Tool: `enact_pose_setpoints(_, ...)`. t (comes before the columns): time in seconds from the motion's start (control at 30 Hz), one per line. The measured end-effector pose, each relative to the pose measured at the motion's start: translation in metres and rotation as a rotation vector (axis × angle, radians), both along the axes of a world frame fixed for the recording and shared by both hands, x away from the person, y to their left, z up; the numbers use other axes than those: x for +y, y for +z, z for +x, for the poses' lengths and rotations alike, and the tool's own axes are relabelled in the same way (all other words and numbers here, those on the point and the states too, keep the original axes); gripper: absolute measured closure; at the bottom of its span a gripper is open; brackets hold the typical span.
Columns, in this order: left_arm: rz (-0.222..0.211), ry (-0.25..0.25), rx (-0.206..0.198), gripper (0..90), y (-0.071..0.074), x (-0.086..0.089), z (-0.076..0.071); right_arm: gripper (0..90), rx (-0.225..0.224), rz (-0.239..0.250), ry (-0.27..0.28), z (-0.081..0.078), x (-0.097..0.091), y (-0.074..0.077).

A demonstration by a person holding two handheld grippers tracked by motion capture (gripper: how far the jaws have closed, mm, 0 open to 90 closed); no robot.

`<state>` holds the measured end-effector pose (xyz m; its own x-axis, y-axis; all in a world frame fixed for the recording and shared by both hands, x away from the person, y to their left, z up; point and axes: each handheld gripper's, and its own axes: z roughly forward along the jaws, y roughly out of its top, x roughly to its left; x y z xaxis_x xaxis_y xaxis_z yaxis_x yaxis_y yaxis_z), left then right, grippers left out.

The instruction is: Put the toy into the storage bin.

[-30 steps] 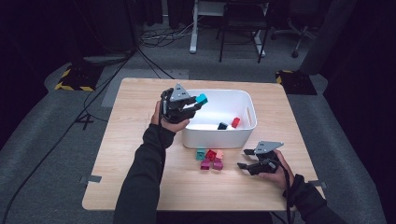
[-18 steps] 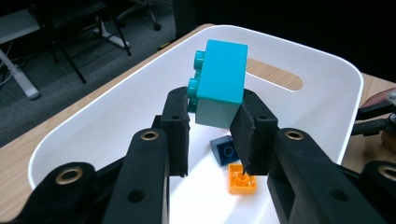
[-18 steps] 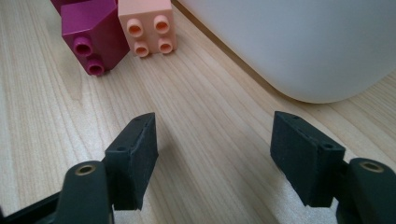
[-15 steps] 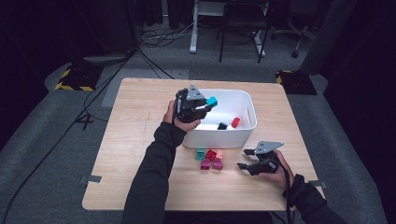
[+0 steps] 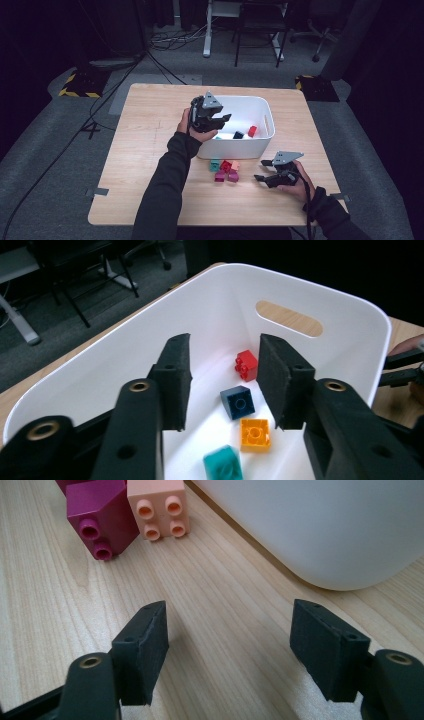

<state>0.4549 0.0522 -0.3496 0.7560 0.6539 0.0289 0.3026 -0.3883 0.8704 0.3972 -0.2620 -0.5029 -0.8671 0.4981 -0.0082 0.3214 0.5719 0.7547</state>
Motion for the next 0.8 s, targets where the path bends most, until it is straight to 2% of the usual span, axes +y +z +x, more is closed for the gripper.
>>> enact_pose_setpoints(0.1,0.000,0.017,-0.004,51.8,0.002,0.002,-0.003,31.9,0.000,0.000,0.000,0.000,0.000,0.000)
enact_pose_setpoints(0.13,0.014,0.026,-0.011,46.4,0.003,0.003,-0.003,31.9,0.000,0.000,0.000,0.000,0.000,0.000)
enact_pose_setpoints(0.2,0.023,0.039,-0.016,43.7,0.005,0.006,-0.006,31.8,0.002,0.000,0.000,0.000,0.000,0.000)
enact_pose_setpoints(0.23,0.007,0.047,-0.017,41.0,0.005,0.007,-0.007,31.9,0.003,0.001,-0.001,0.000,0.000,0.000)
enact_pose_setpoints(0.3,0.016,0.047,-0.020,38.1,0.006,0.011,-0.008,31.9,0.002,0.000,0.000,0.000,0.000,0.000)
enact_pose_setpoints(0.47,0.014,0.073,-0.031,23.9,0.009,0.018,-0.014,31.8,0.002,0.001,-0.001,0.000,0.000,0.000)
enact_pose_setpoints(0.53,0.018,0.066,-0.030,19.6,0.011,0.023,-0.017,31.8,0.002,0.000,0.000,0.000,0.000,0.000)
enact_pose_setpoints(0.7,0.011,0.081,-0.056,15.9,0.016,0.035,-0.028,31.8,0.002,0.001,-0.001,0.000,0.000,0.000)
enact_pose_setpoints(0.8,0.027,0.095,-0.069,16.0,0.017,0.042,-0.035,31.8,0.002,0.000,-0.001,0.000,0.000,0.000)
